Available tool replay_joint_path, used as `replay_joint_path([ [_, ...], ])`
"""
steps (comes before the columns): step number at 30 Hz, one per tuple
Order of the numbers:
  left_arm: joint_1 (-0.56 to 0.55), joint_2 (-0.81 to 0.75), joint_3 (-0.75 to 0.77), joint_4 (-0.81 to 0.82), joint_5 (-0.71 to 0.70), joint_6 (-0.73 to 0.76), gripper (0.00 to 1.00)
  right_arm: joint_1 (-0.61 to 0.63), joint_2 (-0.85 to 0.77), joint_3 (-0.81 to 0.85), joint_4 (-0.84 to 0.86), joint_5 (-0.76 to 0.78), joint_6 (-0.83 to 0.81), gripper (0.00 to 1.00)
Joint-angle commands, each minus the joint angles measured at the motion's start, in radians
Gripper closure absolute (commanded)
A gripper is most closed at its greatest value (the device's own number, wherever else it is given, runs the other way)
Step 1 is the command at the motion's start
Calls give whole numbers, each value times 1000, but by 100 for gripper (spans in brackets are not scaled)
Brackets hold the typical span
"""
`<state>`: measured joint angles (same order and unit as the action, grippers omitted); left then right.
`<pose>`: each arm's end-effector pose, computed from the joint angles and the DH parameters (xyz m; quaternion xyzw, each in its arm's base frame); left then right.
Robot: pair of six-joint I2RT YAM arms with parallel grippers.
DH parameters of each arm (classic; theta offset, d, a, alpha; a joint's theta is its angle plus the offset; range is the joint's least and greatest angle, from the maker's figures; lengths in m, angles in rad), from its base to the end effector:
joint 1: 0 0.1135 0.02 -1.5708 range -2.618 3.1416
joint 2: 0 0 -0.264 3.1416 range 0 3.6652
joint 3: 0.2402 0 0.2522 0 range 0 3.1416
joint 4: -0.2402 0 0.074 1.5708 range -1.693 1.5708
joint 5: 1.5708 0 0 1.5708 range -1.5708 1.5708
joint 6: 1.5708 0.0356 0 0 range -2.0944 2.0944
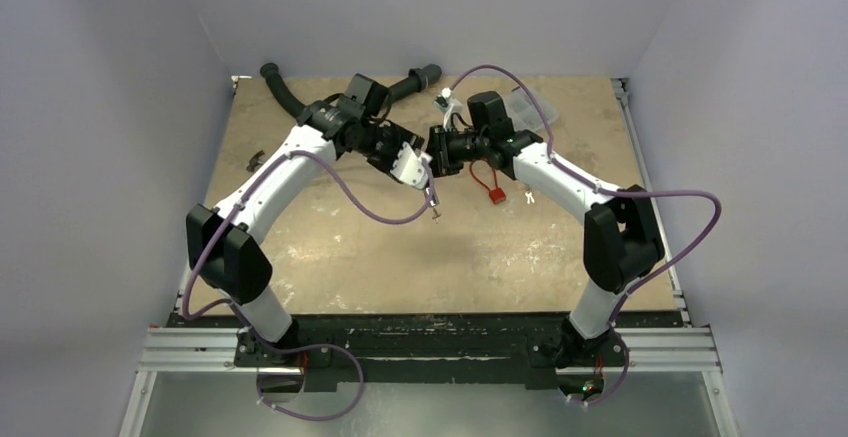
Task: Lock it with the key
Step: Pick up the lock from the center of the board, then lock the lock.
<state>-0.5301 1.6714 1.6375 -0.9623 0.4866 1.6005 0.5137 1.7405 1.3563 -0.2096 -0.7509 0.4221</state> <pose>0.2941 -0.1917 0.3393 0.8474 0.3910 -0.0585 0.3544 0.3339 0.2163 0.2816 -0.2095 0.8128 0.4859 0.2436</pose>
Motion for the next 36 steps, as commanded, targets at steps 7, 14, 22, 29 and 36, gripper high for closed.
replay_joint_path([
  [7, 443, -60, -39, 252, 267, -783, 30, -38, -97, -14, 20, 107, -85, 100],
  [14, 675, -63, -222, 238, 190, -747, 34, -38, -149, -21, 22, 110, -153, 100],
  [22, 744, 51, -272, 205, 151, -724, 37, -38, -237, -60, 52, 129, -208, 100],
  [29, 743, 129, -311, 164, 178, -747, 39, -39, -266, -74, 60, 131, -218, 100],
  [36, 744, 142, -383, 225, 183, -797, 44, -38, -270, -77, 71, 130, -220, 100],
])
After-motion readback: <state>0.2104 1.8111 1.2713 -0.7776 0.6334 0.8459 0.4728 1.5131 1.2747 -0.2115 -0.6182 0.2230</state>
